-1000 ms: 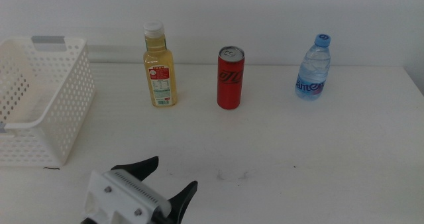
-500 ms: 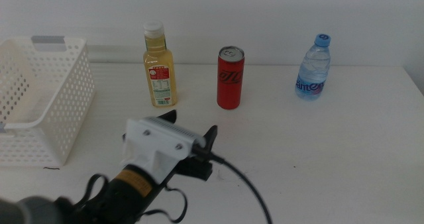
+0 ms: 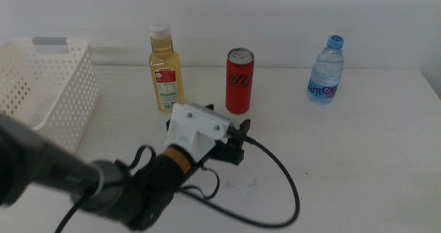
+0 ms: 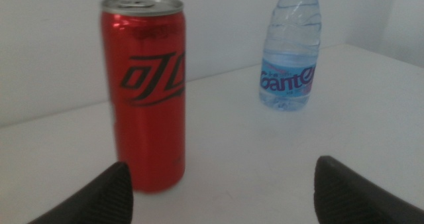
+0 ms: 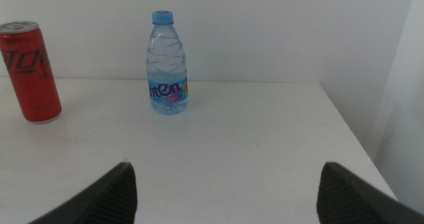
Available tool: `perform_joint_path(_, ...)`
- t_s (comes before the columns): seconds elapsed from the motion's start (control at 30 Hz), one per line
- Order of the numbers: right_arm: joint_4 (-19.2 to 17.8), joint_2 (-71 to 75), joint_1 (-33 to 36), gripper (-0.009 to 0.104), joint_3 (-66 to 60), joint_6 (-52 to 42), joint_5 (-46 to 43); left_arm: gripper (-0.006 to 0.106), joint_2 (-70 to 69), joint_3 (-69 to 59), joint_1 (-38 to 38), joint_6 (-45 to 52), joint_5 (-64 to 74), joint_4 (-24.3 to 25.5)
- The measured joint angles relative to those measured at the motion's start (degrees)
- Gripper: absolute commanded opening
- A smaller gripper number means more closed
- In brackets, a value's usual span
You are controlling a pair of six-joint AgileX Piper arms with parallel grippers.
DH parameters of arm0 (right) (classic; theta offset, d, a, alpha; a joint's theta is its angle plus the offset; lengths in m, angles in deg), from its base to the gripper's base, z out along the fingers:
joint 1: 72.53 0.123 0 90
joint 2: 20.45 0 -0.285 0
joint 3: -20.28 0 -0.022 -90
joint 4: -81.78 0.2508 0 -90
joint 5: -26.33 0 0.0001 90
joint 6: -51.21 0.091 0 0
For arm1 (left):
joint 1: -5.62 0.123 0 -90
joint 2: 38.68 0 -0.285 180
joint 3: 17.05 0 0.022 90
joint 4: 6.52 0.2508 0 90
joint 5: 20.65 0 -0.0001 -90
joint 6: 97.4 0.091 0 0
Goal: Use arms to grab the bottles and put them into the dustbin to the left of the table.
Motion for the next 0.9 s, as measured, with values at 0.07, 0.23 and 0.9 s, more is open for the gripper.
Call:
perform_joint_path(0.07,0.0,0.0,0.0,0.086,0.0,0.0,0.0,0.094,2.6,3.3,2.2,-1.4,0.1,3.9)
perform_joint_path(0.23,0.0,0.0,0.0,0.086,0.0,0.0,0.0,0.094,7.5,11.3,5.0,-2.6,3.9,6.3)
perform_joint_path(0.9,0.0,0.0,0.0,0.086,0.0,0.0,0.0,0.094,22.4,35.9,6.7,-2.9,13.8,6.2)
